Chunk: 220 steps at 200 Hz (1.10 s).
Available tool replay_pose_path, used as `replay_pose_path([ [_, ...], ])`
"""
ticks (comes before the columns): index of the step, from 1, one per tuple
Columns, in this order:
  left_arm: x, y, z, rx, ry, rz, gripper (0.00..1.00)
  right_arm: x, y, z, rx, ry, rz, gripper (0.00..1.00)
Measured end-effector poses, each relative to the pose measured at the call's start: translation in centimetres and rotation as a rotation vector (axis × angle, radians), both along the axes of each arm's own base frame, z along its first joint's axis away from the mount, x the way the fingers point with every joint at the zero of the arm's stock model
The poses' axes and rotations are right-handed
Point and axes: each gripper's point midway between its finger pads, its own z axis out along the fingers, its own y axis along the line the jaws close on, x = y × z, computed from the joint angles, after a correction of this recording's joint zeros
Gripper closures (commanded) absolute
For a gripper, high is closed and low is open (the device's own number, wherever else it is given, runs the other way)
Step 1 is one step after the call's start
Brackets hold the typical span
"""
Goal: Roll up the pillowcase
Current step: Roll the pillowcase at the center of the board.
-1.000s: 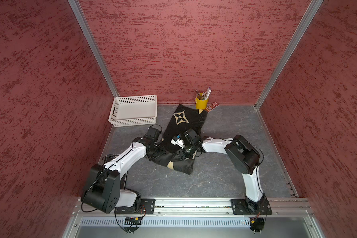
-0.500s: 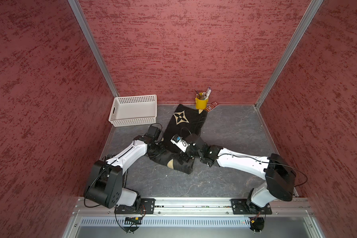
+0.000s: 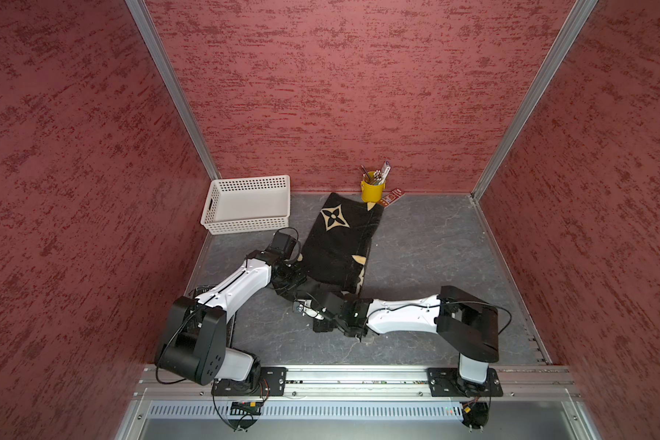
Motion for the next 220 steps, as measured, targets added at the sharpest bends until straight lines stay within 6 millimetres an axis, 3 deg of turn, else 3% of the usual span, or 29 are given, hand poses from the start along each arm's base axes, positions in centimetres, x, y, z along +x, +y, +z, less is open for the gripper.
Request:
replay_pose_path([
  [9,0.0,0.0,0.0,-0.001,-0.002,0.001,0.57,0.4,-0.1,-0.4,-0.016,-0.023,-0.009,0.14],
  [64,0.2,0.0,0.1,-0.01,-0.005,0.003,0.57,1.4,-0.4,-1.3,-0.053,-0.076,-0.038,0.87],
  [79,0.2,0.1,0.1,-0.017,-0.002,0.008,0.56,1.3,-0.4,-1.3,-0.04,-0.054,-0.053,1.0],
  [114,1.0,0.9,1.6,-0.045,-0.018,0.041,0.51,1.0,-0.2,-1.2,0.012,0.067,-0.077,1.0],
  [147,3.1,3.4,6.3,-0.068,-0.156,0.106,0.49,0.7,-0.8,-0.3,0.085,0.249,-0.094,1.0],
  [171,3.5,4.5,8.7,-0.067,-0.239,0.116,0.49,1.0,-1.1,0.6,0.152,0.429,-0.107,1.0],
  [193,3.1,4.2,8.9,-0.065,-0.251,0.09,0.49,2.4,-1.5,1.7,0.231,0.604,-0.132,1.0],
  [220,2.1,2.6,7.1,-0.063,-0.211,0.032,0.49,4.5,-2.2,2.0,0.326,0.808,-0.17,0.99],
])
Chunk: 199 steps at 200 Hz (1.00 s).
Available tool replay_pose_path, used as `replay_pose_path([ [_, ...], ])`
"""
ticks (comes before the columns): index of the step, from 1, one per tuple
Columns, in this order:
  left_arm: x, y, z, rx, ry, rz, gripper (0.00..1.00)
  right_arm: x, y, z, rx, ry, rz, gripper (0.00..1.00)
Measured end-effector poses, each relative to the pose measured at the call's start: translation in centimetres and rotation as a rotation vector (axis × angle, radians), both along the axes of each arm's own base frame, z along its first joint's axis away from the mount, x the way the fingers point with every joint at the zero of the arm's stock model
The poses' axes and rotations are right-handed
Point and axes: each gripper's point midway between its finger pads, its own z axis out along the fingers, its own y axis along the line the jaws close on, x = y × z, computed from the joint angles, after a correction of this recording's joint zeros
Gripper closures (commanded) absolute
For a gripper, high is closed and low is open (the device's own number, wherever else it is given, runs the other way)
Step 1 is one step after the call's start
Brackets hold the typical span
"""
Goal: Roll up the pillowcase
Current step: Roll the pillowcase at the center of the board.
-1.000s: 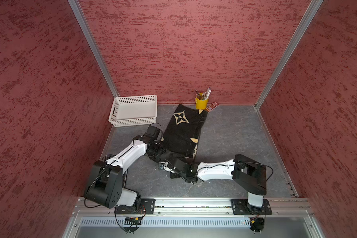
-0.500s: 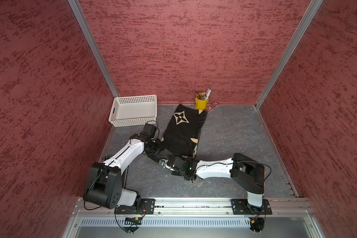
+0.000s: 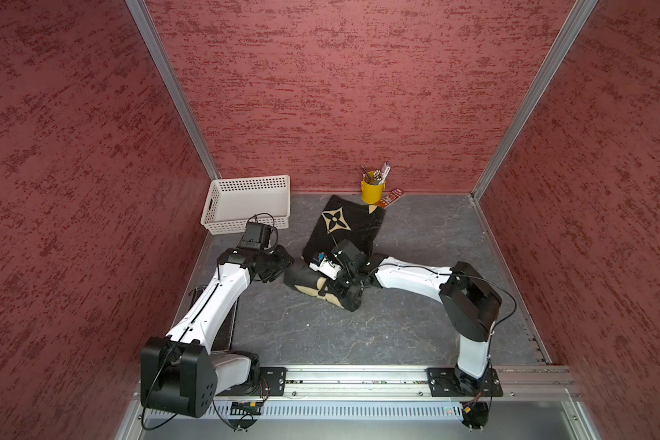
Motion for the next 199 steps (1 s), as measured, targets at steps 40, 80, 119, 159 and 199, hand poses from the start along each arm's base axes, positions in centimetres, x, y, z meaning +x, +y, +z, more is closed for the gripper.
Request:
replay_pose_path([
  [40,0.0,-3.5,-2.7,0.011,0.052,-0.109,0.5,1.6,-0.7,-1.1,0.118,0.283,-0.04,0.93],
  [80,1.4,-5.4,-5.6,0.049,0.126,-0.156,0.51,2.6,-1.3,-1.4,0.196,0.452,-0.078,0.83],
  [119,2.5,-5.9,-6.8,0.062,0.146,-0.16,0.52,3.1,-1.9,-1.4,0.206,0.459,-0.123,0.42],
  [159,2.5,-5.9,-6.9,0.063,0.148,-0.16,0.52,3.3,-4.1,1.5,0.133,0.223,-0.198,0.27],
  [199,2.6,-5.9,-6.8,0.061,0.146,-0.16,0.52,2.9,-3.9,6.6,0.029,-0.24,-0.179,0.02],
])
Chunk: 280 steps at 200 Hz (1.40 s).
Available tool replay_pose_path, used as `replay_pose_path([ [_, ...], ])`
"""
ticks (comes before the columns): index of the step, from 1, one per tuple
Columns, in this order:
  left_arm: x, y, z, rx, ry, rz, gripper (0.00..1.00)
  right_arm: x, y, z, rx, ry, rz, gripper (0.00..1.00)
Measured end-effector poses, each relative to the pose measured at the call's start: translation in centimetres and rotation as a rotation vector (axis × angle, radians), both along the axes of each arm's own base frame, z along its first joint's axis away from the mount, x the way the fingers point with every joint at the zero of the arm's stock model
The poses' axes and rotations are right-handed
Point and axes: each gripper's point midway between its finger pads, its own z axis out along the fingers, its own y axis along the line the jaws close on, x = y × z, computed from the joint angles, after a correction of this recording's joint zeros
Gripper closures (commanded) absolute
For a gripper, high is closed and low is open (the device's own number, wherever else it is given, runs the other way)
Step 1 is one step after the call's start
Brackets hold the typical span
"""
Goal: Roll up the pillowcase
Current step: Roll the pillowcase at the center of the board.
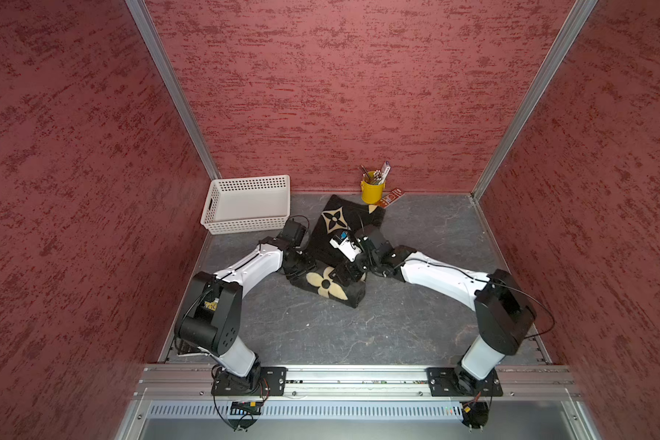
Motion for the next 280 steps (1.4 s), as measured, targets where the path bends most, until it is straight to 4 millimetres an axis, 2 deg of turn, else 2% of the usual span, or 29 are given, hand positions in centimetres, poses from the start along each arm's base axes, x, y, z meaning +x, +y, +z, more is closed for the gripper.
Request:
replay_pose_path([
  [21,0.0,0.0,0.0,-0.002,0.0,0.0,0.52,-1.5,1.6,-0.5,-0.112,-0.175,0.052,0.02],
  [53,0.1,0.1,0.0,-0.004,0.001,0.004,0.52,-2.7,3.4,-3.9,-0.298,-0.384,0.118,0.02],
  [83,0.1,0.2,0.0,-0.01,0.002,0.008,0.52,-2.1,3.2,-6.5,-0.418,-0.462,0.138,0.03],
  [111,0.2,0.3,-0.2,-0.02,0.0,0.011,0.52,-1.4,3.1,-7.6,-0.476,-0.51,0.148,0.07],
  [118,0.2,0.3,-0.2,-0.022,0.001,0.012,0.52,-1.3,3.1,-7.7,-0.484,-0.52,0.147,0.13],
  [132,0.2,0.3,-0.2,-0.025,0.002,0.012,0.52,-1.1,3.0,-7.9,-0.501,-0.532,0.145,0.32],
  [142,0.1,0.3,-0.2,-0.026,0.004,0.012,0.52,-1.0,3.0,-8.2,-0.505,-0.531,0.138,0.53],
  [150,0.1,0.3,-0.2,-0.028,0.004,0.013,0.52,-1.0,2.9,-8.4,-0.51,-0.528,0.137,0.66],
  [164,0.1,0.3,-0.2,-0.031,0.005,0.013,0.52,-1.0,2.9,-8.6,-0.506,-0.521,0.13,0.79],
  [177,0.1,0.5,0.1,-0.038,0.004,0.018,0.47,-1.0,2.9,-8.7,-0.498,-0.512,0.121,0.85],
  [197,0.3,1.4,1.2,-0.058,-0.014,0.048,0.41,-1.4,3.0,-8.8,-0.475,-0.486,0.114,0.96],
  [209,0.6,2.6,2.5,-0.07,-0.041,0.083,0.3,-1.7,3.1,-8.7,-0.458,-0.464,0.113,0.98],
  [222,1.1,4.4,4.4,-0.082,-0.093,0.133,0.24,-2.4,3.2,-8.6,-0.43,-0.424,0.126,0.98],
  [236,1.3,6.4,6.6,-0.086,-0.157,0.179,0.1,-3.1,3.2,-8.3,-0.387,-0.359,0.139,0.98],
  [242,1.2,7.1,7.4,-0.086,-0.181,0.197,0.0,-3.5,3.2,-8.1,-0.367,-0.328,0.145,0.98],
  [265,0.6,8.4,9.7,-0.074,-0.249,0.214,0.0,-4.7,3.1,-7.5,-0.273,-0.173,0.172,0.98],
  [280,-0.1,8.5,10.2,-0.072,-0.278,0.215,0.0,-5.0,3.3,-7.1,-0.209,-0.075,0.185,0.96],
])
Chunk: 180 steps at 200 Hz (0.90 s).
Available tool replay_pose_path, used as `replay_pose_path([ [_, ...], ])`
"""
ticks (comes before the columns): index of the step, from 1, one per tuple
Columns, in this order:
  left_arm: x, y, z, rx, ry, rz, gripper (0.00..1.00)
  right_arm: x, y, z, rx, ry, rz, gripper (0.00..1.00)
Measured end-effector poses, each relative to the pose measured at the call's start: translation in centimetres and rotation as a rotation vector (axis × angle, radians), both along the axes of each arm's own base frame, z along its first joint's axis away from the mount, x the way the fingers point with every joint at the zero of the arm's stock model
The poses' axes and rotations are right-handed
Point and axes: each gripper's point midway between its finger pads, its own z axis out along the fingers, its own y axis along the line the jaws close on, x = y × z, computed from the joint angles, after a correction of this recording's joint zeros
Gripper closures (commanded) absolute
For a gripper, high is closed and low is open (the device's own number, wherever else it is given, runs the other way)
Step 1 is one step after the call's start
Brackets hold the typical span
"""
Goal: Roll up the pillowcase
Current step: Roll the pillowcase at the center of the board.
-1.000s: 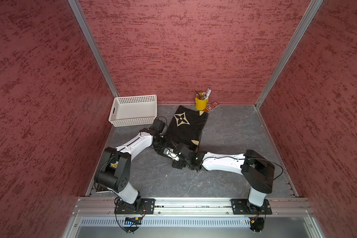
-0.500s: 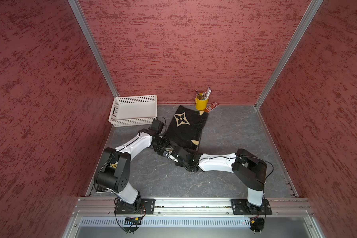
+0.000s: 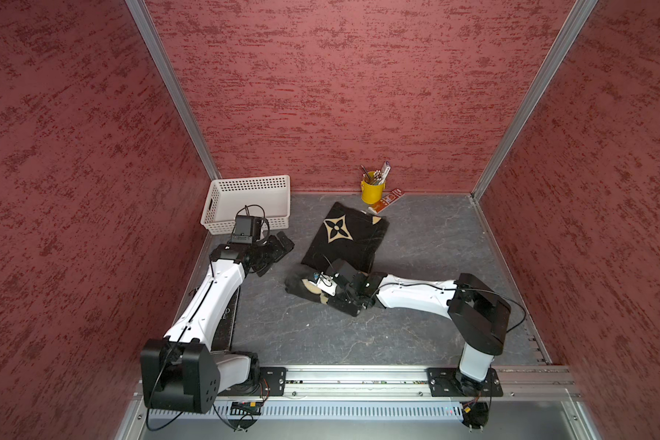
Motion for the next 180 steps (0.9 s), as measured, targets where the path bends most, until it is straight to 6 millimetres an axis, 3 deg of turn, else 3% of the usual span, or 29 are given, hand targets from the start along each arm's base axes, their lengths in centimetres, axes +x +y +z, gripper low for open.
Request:
replay_pose_path([
  [31,-2.5,0.1,-1.3,0.001,-0.011,-0.004,0.0,1.3,-0.7,0.6,0.115,0.221,-0.037,0.93],
  [48,-3.7,-0.3,-2.1,0.001,-0.008,-0.021,0.06,2.3,-1.4,0.2,0.175,0.343,-0.068,0.9],
  [86,-4.9,-3.8,-2.5,-0.005,-0.037,-0.145,0.2,3.7,-1.9,-0.4,0.285,0.584,-0.105,0.84],
  [120,-4.4,-7.8,-4.3,-0.003,-0.01,-0.269,0.4,4.8,-2.0,-0.5,0.346,0.741,-0.12,0.79],
  [140,-3.3,-9.1,-6.3,0.014,0.052,-0.297,0.44,5.2,-2.0,-0.5,0.37,0.804,-0.131,0.74],
  [149,-2.6,-9.6,-6.9,0.022,0.073,-0.302,0.46,5.3,-2.1,-0.5,0.375,0.821,-0.136,0.68],
  [165,-1.4,-10.0,-7.9,0.034,0.105,-0.298,0.47,5.5,-2.3,-0.5,0.376,0.839,-0.154,0.49],
  [180,-0.6,-10.2,-8.5,0.044,0.126,-0.289,0.47,5.8,-2.4,-0.4,0.371,0.822,-0.167,0.41],
])
